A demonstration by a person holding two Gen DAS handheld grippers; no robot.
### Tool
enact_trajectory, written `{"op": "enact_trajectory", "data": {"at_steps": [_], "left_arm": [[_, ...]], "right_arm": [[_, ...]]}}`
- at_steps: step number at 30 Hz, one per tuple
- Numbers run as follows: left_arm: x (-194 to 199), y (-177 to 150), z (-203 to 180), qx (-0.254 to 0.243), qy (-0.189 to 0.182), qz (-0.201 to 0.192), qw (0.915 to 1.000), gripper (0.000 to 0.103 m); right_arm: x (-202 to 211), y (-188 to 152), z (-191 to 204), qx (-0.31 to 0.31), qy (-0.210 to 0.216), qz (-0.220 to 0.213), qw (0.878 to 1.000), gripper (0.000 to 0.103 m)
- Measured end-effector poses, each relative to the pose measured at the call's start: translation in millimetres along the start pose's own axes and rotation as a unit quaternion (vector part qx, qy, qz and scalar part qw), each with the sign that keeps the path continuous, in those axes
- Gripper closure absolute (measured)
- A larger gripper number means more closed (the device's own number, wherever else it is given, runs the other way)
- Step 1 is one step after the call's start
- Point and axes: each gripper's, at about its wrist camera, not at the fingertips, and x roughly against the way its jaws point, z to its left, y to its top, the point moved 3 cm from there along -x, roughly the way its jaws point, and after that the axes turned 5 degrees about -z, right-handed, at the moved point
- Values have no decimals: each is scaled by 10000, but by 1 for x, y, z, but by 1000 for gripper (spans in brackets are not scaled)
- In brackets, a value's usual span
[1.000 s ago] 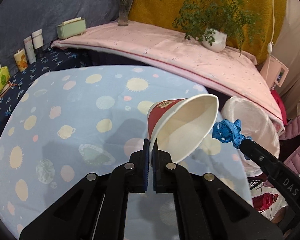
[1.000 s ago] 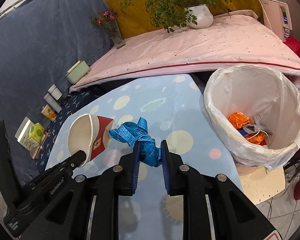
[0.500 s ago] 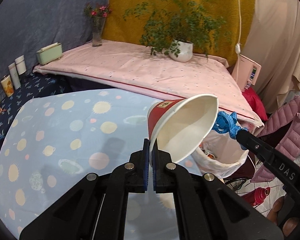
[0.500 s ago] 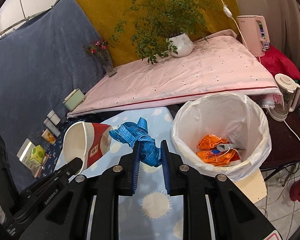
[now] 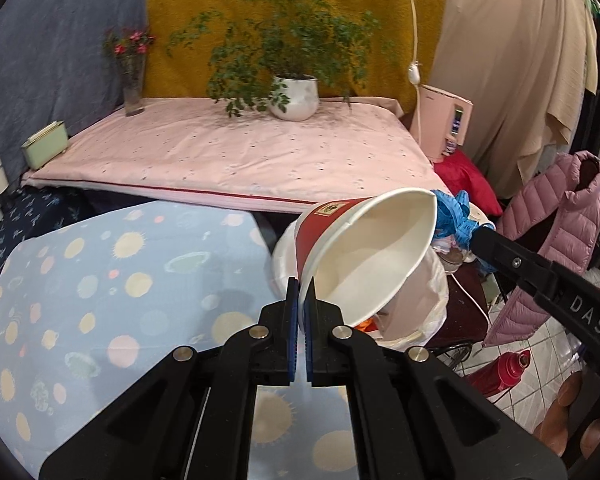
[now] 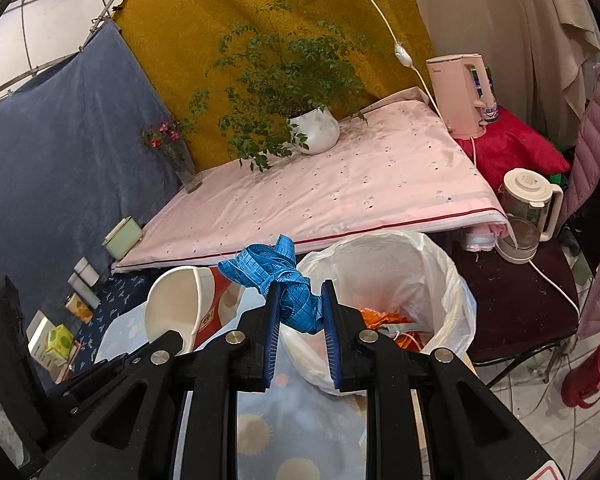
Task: Collect trash
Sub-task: 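Carry cup and blue tape over the bin and open both grippers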
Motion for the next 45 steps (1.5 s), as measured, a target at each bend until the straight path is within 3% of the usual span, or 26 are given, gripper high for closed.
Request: {"op": "enact_trajectory", "data": {"at_steps": [14, 27, 31, 38, 43, 45], "left_arm": [[-60, 8, -48, -269, -319, 310, 9986, 101], [-98, 3, -42, -177, -302, 501, 9981, 99], [-102, 2, -32, -103, -196, 538, 9983, 87], [-106, -1, -13, 41, -38, 598, 9982, 86], [-106, -5, -2, 125, 68, 606, 9981, 73], [-106, -6, 0, 104, 119, 609, 9980, 72]], "right_arm": [[-24, 11, -59, -255, -377, 67, 9989, 84], [-63, 6, -77, -269, -495, 332, 9979, 84], [-75, 3, -77, -252, -492, 427, 9976, 84], [-87, -1, -71, -214, -446, 531, 9974, 84], [-96, -4, -68, -174, -437, 602, 9971, 82], [-100, -6, -67, -182, -439, 631, 9969, 80]]}}
